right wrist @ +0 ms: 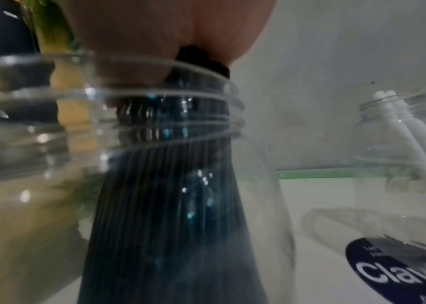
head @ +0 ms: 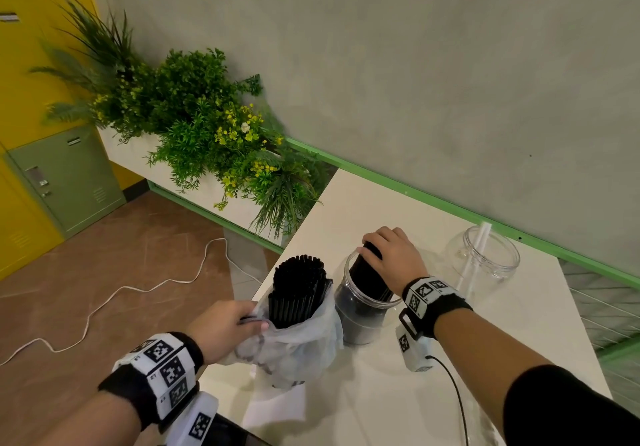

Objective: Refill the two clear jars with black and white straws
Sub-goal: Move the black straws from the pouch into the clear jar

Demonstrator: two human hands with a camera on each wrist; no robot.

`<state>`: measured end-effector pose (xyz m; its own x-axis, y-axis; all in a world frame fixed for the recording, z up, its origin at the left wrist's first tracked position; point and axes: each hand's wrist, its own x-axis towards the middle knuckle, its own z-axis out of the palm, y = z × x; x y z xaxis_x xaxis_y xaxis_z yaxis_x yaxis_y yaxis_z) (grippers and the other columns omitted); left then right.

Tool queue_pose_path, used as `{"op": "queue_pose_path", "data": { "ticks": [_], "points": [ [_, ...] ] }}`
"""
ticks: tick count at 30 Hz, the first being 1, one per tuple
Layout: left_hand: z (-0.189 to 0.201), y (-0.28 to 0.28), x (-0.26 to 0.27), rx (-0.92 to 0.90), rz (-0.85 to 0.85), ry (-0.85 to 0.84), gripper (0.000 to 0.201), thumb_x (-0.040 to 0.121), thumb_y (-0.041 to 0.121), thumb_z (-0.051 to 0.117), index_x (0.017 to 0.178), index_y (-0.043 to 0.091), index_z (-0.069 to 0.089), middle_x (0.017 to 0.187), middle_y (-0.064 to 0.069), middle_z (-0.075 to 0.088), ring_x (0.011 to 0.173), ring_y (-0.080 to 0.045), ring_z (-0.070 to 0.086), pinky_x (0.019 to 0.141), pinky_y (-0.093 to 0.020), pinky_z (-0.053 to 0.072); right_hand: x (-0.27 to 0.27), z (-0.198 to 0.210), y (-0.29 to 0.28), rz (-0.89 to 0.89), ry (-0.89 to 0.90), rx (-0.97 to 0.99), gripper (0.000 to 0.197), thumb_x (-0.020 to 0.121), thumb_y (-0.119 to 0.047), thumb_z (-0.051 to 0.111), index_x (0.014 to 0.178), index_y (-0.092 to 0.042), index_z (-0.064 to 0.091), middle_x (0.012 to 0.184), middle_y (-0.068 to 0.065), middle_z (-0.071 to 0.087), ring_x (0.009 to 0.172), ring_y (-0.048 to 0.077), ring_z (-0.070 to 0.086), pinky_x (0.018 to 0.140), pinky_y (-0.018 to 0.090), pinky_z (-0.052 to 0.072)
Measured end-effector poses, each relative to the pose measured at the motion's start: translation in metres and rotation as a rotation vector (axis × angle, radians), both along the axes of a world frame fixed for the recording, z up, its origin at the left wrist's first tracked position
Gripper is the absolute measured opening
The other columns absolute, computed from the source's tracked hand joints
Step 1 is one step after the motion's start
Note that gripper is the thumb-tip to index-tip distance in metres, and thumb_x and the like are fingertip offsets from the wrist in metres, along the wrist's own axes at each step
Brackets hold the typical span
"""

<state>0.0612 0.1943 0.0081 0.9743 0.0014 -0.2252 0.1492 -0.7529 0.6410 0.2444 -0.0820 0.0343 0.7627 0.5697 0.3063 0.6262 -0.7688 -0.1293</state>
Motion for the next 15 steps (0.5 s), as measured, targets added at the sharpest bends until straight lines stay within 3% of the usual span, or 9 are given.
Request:
{"op": "queue_pose_path", "data": {
  "ticks": [2,4,8,12,15],
  "points": [
    [0.002,0.000,-0.001,0.014,-0.005,-0.001,0.041,0.090,0.034,0.061,0.057,0.025,0.037,0.055,0.005,0.040,0.051,-0.006,0.039,0.051,-0.021,0.028,0.003,0.002,-0.002,0.025,-0.070,0.055,0.025,0.095,-0.035,0.053,0.100,-0.015,0.067,0.096,0.003,0.063,0.088,0.026,0.049,0.082,0.042,0.046],
    [0.003,0.000,-0.001,0.024,-0.008,0.002,0.043,0.089,0.034,0.061,0.056,0.026,0.036,0.053,0.005,0.039,0.049,-0.005,0.039,0.051,-0.021,0.028,0.006,0.006,-0.003,0.003,-0.057,0.045,0.029,0.095,-0.038,0.050,0.100,-0.015,0.067,0.097,0.003,0.062,0.089,0.026,0.048,0.083,0.042,0.046],
    [0.004,-0.001,-0.003,-0.005,-0.008,0.008,0.044,0.089,0.032,0.062,0.053,0.029,0.038,0.048,0.007,0.041,0.047,-0.001,0.043,0.049,-0.020,0.029,0.004,0.012,-0.004,-0.151,0.039,-0.056,0.038,0.094,-0.047,0.048,0.123,-0.023,0.057,0.122,0.002,0.054,0.114,0.027,0.042,0.095,0.044,0.040],
    [0.003,-0.001,-0.004,-0.013,-0.010,0.013,0.043,0.089,0.034,0.062,0.053,0.028,0.040,0.048,0.006,0.040,0.047,-0.002,0.043,0.050,-0.020,0.029,-0.035,0.033,0.008,-0.089,-0.047,0.278,0.046,0.092,-0.049,0.047,0.127,-0.020,0.054,0.126,0.002,0.050,0.120,0.021,0.037,0.101,0.039,0.035],
    [0.004,0.000,-0.007,-0.021,-0.022,0.013,0.040,0.090,0.034,0.061,0.055,0.027,0.041,0.051,0.004,0.040,0.048,-0.003,0.043,0.050,-0.020,0.030,-0.084,0.033,0.021,0.100,0.136,0.475,0.052,0.090,-0.049,0.051,0.132,-0.017,0.048,0.129,-0.001,0.047,0.121,0.012,0.042,0.103,0.033,0.039]
  ]
}}
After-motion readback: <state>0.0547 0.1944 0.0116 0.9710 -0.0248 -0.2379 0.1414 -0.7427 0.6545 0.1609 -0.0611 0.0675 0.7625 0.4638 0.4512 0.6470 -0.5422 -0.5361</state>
